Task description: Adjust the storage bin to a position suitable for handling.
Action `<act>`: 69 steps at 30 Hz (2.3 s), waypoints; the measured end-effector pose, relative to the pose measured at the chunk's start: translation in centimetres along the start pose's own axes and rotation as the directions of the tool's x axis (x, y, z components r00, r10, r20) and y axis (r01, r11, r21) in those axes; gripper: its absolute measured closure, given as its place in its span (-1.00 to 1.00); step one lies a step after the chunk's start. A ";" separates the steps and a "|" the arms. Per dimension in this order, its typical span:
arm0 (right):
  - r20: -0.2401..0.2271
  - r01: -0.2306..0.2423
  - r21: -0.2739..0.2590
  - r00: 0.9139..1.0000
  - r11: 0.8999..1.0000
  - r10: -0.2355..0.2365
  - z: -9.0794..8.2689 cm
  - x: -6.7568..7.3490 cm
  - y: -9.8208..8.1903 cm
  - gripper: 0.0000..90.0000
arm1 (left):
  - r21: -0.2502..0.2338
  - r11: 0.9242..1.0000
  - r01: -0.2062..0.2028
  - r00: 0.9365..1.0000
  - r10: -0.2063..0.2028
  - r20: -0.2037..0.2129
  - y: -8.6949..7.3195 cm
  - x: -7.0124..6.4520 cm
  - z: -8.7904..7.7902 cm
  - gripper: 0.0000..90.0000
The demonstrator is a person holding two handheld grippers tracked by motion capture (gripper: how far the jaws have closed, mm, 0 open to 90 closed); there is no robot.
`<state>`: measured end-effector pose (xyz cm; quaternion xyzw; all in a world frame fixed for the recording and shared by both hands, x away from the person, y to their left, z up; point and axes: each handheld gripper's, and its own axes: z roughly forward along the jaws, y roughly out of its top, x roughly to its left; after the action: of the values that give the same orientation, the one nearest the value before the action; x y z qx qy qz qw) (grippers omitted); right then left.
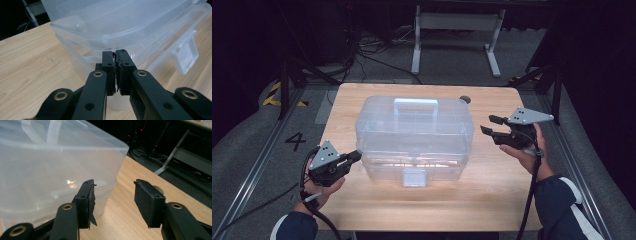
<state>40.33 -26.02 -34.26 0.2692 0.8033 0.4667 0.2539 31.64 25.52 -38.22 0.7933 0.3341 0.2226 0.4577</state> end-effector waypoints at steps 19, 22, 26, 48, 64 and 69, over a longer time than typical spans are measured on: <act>-0.078 0.059 -0.007 0.995 0.998 -0.059 2.0 4.0 -3.2 -0.07 | -0.019 1.000 -0.008 1.000 0.008 -0.007 0.9 0.2 -0.2 0.90; -0.069 0.049 -0.045 0.996 0.998 -0.052 2.0 4.2 -3.0 -0.04 | -0.022 1.000 -0.012 1.000 0.012 -0.010 0.9 0.2 -0.1 0.91; -0.037 0.058 -0.079 0.997 0.995 -0.061 1.9 4.5 -2.9 -0.01 | -0.030 0.999 -0.016 1.000 0.016 -0.006 1.1 0.2 -0.2 0.87; 0.038 0.083 -0.218 0.996 0.972 -0.077 1.6 4.8 -1.1 0.44 | 0.061 0.995 -0.077 0.997 0.079 -0.014 -0.7 -1.1 0.8 0.64; 0.210 0.085 -0.280 0.977 0.956 -0.026 2.3 5.5 0.3 0.61 | 0.053 0.996 -0.066 0.998 0.066 -0.002 -1.0 -1.0 1.0 0.54; 0.254 0.078 -0.294 0.967 0.953 0.000 2.7 5.5 0.8 0.64 | 0.053 0.995 -0.082 0.997 0.082 0.007 -1.1 -1.0 0.8 0.49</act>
<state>38.28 -20.31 -35.63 0.2681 0.6891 0.5410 0.4008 31.15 24.71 -39.60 0.8189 0.3060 0.2302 0.4276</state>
